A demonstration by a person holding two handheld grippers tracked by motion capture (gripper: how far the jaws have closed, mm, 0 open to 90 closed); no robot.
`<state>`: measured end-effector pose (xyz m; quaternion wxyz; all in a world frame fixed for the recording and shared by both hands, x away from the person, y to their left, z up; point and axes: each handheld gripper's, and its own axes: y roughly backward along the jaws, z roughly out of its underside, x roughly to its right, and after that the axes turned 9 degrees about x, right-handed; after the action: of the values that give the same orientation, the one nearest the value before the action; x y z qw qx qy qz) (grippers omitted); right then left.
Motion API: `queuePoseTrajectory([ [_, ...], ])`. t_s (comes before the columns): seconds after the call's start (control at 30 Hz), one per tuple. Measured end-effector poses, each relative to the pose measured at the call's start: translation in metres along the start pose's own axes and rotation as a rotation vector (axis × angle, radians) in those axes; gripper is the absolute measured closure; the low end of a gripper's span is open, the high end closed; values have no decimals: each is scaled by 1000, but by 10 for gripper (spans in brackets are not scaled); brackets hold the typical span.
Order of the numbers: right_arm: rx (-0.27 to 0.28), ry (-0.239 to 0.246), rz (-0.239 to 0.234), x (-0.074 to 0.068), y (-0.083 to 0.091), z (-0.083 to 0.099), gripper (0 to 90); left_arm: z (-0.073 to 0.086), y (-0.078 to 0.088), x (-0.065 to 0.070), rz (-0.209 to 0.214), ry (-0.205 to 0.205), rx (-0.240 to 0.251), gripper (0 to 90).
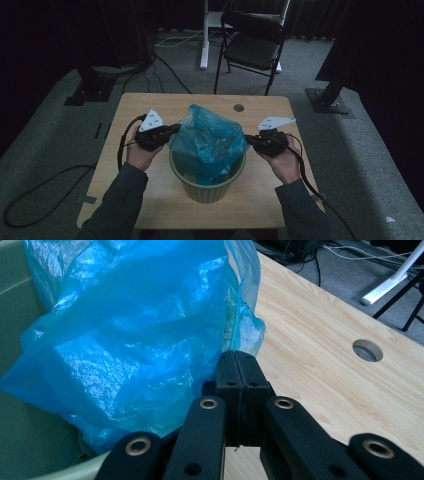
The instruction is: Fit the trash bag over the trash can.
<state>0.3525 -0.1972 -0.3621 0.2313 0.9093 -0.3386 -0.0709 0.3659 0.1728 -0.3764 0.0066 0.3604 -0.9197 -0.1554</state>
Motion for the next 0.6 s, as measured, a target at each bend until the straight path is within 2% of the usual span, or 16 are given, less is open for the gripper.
queuePoseTrajectory([
  [0.23, -14, -8, -12, 0, 2, 7, 899, 14, 15, -2, -19, 22, 3, 894],
  [0.33, -24, -13, -29, -1, 4, 13, 899, 27, 23, -3, -17, 56, 5, 894],
  [0.4, -27, -21, -34, -2, 5, 16, 899, 32, 24, -2, -7, 71, 5, 894],
  [0.6, -56, -32, -56, -3, 2, 26, 899, 43, 20, 6, 17, 73, -12, 893],
])
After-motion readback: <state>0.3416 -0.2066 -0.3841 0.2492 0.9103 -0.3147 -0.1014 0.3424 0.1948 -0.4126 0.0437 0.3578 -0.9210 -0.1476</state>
